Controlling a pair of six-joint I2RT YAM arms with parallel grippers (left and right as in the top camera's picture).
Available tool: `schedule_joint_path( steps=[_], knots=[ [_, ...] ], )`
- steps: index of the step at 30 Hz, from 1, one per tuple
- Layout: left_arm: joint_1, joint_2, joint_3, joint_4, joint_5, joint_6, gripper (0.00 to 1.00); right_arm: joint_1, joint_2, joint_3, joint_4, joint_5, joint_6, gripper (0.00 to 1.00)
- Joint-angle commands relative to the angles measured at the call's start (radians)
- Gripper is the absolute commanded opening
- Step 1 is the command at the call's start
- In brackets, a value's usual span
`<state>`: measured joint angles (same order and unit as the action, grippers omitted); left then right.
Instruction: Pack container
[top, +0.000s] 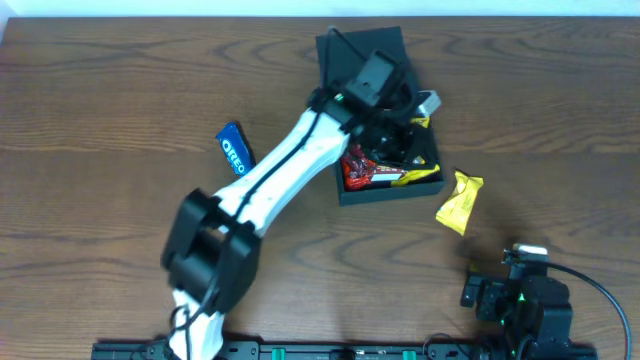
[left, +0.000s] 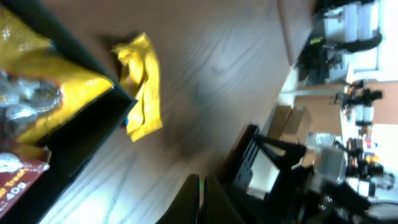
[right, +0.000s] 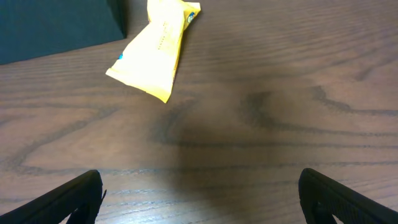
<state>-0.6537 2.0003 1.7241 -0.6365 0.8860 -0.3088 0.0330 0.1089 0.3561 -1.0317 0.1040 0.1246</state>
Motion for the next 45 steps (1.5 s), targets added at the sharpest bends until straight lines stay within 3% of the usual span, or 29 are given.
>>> schedule_joint_path(
  steps=[1,5,14,21,45],
  knots=[
    [0.041,-0.060,-0.076,0.071,0.025,-0.053,0.06,-0.013,-0.005,-0.004,-0.005,-0.003,-0.010,0.99],
    [0.090,-0.029,-0.106,0.177,0.119,-0.084,0.06,-0.013,-0.005,-0.004,-0.005,-0.003,-0.010,0.99],
    [0.157,-0.009,-0.256,0.404,0.188,-0.305,0.06,-0.013,-0.005,-0.004,-0.005,-0.003,-0.010,0.99],
    [0.167,-0.008,-0.323,0.529,0.183,-0.326,0.06,-0.013,-0.005,-0.004,-0.005,-0.003,-0.010,0.99],
    [0.176,0.170,-0.330,0.573,0.124,-0.427,0.05,-0.013,-0.005,-0.004,-0.005,-0.003,-0.010,0.99]
  ],
)
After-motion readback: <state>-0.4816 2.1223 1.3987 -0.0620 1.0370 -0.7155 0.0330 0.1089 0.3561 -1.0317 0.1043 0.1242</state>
